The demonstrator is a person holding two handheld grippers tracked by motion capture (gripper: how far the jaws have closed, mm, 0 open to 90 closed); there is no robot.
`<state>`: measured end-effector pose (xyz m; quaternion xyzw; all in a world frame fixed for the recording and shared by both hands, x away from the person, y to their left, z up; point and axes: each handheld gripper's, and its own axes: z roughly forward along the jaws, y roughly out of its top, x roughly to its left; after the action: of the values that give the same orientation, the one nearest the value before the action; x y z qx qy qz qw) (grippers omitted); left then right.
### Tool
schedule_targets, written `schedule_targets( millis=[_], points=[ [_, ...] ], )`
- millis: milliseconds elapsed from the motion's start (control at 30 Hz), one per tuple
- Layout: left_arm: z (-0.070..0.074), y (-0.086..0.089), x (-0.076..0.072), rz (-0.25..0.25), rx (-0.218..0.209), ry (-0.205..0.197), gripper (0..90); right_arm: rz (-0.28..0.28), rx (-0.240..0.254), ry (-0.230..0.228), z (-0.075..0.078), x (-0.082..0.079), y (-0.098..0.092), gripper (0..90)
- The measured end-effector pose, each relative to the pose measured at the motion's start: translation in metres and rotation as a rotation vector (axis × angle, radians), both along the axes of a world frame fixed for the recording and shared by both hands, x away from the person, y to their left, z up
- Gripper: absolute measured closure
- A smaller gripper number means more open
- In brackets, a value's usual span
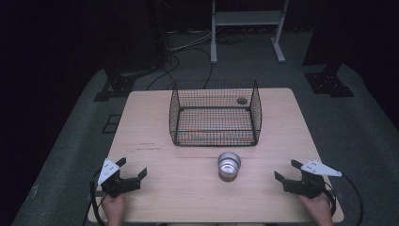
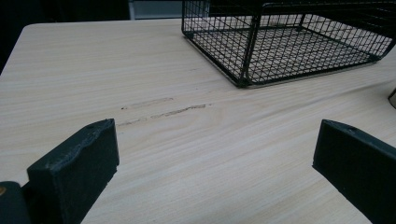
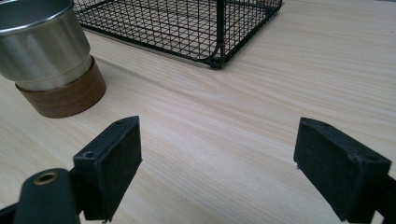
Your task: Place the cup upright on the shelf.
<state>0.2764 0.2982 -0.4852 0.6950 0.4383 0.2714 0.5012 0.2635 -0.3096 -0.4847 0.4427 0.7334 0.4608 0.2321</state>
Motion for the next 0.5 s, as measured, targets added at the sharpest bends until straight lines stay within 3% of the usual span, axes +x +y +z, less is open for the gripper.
schedule_targets(
  millis=[500],
  points=[
    [0.0001, 0.0000, -0.0002, -0.002, 0.003, 0.001, 0.0, 0.040, -0.011, -0.013, 0.0051, -0.0020, 0.0096, 14.3]
  ],
)
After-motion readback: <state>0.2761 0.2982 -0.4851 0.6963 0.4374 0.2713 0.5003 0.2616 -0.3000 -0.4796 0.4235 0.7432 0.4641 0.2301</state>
